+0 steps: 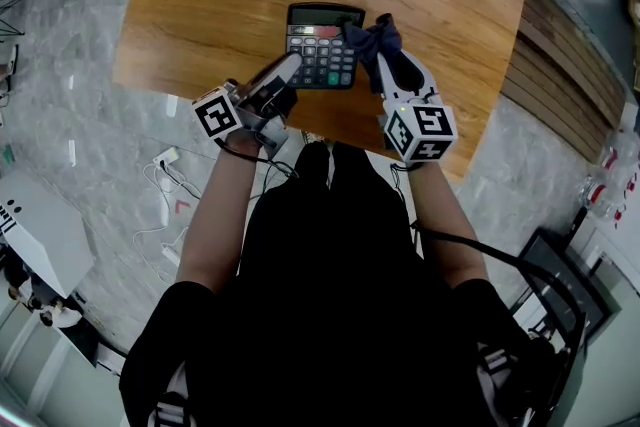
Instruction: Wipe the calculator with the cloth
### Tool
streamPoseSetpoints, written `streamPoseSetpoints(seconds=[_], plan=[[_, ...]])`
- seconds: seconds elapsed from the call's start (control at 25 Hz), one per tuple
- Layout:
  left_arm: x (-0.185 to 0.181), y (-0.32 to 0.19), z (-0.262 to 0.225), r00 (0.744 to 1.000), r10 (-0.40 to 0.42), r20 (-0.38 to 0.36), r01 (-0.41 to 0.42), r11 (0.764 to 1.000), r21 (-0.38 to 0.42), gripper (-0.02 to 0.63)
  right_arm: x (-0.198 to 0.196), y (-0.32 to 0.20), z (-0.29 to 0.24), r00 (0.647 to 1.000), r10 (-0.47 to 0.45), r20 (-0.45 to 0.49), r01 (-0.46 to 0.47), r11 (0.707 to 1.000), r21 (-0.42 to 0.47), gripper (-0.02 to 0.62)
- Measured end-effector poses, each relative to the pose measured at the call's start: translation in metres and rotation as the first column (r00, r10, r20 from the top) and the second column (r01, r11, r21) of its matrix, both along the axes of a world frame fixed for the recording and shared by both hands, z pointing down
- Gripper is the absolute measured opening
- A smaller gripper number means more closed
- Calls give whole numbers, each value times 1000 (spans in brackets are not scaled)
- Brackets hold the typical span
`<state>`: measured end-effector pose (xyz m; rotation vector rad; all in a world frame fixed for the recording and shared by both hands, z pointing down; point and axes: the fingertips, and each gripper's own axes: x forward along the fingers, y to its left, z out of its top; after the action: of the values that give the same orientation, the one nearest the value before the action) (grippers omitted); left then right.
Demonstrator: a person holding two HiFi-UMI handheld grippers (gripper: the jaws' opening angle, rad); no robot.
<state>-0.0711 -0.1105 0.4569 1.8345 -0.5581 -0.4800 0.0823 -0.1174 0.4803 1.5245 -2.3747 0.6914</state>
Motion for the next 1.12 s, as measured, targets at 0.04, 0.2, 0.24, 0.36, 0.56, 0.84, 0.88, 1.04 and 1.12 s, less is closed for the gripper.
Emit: streamPoseSetpoints(seconds=[0.04, 0.2, 0.24, 0.36, 0.56, 0.84, 0.88, 1.04, 1.12], plan=[[1, 3, -2, 1000, 9, -9, -9, 1000, 3, 74, 3, -1, 1, 999, -18, 39, 18, 1000, 6, 95], [4, 11, -12, 997, 40, -65, -39, 999, 14, 74, -5, -4, -3, 957, -178, 228, 166, 983, 72, 95], [4, 12, -14, 996, 48, -80, -47, 999, 17, 74, -9, -4, -6, 936, -224, 271, 205, 974, 95, 95], [5, 18, -19, 990, 59, -127, -57, 998, 16, 74, -21, -8, -17, 868, -324, 376, 287, 946, 154, 95], [4, 20, -32, 976, 61, -209, -56, 998, 34, 74, -41, -1, -22, 749, -433, 501, 388, 900, 199, 95], [8, 9, -39, 971, 45, -234, -39, 999, 34, 74, -75, 40, -17, 602, -534, 594, 523, 825, 212, 95], [9, 8, -39, 970, 53, -236, -46, 998, 33, 74, -78, 41, -18, 590, -536, 603, 528, 822, 214, 95], [16, 14, -39, 963, 87, -254, -83, 996, 25, 74, -71, 19, -24, 593, -488, 641, 465, 857, 223, 95], [19, 20, -38, 960, 102, -262, -97, 995, 34, 74, -62, 5, -26, 604, -450, 658, 415, 882, 223, 95]])
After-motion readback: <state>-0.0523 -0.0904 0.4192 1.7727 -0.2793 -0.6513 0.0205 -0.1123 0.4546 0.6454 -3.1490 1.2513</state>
